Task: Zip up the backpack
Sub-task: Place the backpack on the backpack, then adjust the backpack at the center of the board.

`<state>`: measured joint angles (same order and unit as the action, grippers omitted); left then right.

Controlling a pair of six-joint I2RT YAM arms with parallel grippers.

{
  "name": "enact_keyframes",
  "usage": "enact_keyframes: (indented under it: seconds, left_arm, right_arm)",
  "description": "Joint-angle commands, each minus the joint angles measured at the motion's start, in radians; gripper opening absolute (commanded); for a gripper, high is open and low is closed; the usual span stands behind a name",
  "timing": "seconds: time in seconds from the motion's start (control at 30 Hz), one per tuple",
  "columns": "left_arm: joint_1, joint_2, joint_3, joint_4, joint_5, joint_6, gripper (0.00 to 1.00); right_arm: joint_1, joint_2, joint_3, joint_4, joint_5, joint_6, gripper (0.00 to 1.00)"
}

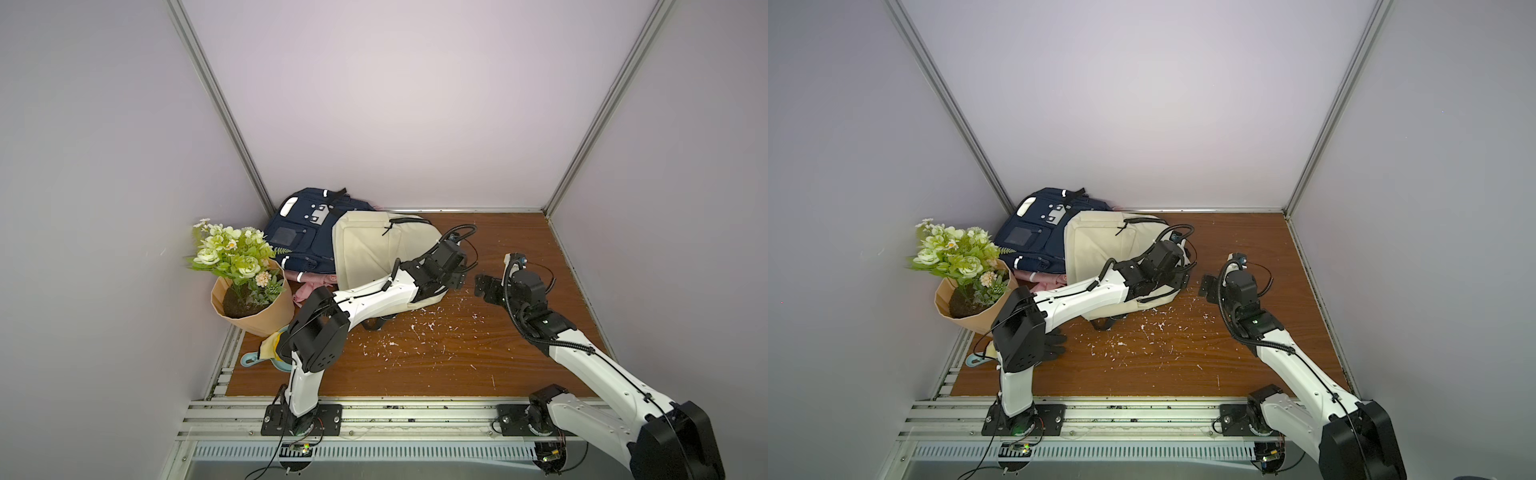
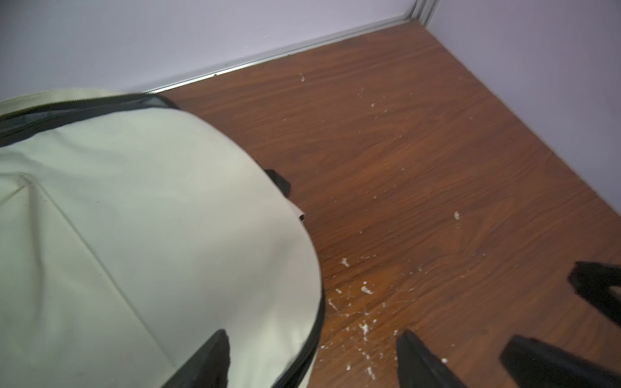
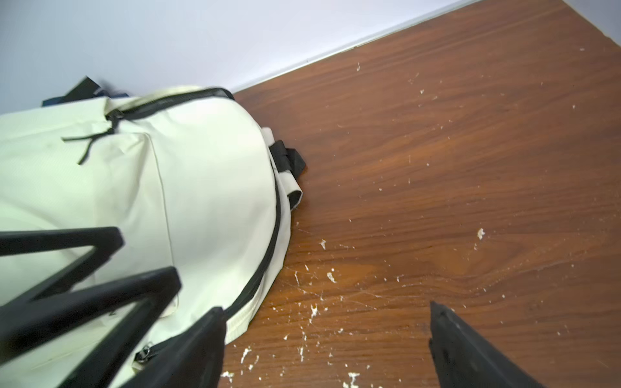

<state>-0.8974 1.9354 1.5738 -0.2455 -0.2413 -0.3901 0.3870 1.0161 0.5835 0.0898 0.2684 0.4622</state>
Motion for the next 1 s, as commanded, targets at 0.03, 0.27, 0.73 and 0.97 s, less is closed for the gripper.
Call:
enact_keyframes:
  seconds: [0.03,0.27,0.73,0.97]
  left_arm:
    - [0.096,-0.128,0.013,-0.016,-0.115,0.047,0.99]
    - [0.400,-0.209,-0.037,-0.148,-0.233,0.011,0.98]
    - [0.626,-0.109,-0.142,-0.080,-0.048,-0.039,0.99]
    - [0.622,-0.125,-0.237,-0.050,-0.030,-0.120,0.71]
  right_arm:
    - [0.009,-0.001,-0.011,0.013,0.000,0.052,0.97]
    - [0.068,0.093,-0.009,0.097,-0.051,0.142,0.96]
    - [0.160,0.305,-0.016,0.247,-0.133,0.255,0.97]
    - [0.180,0.448,0.028,0.314,-0.215,0.252,0.96]
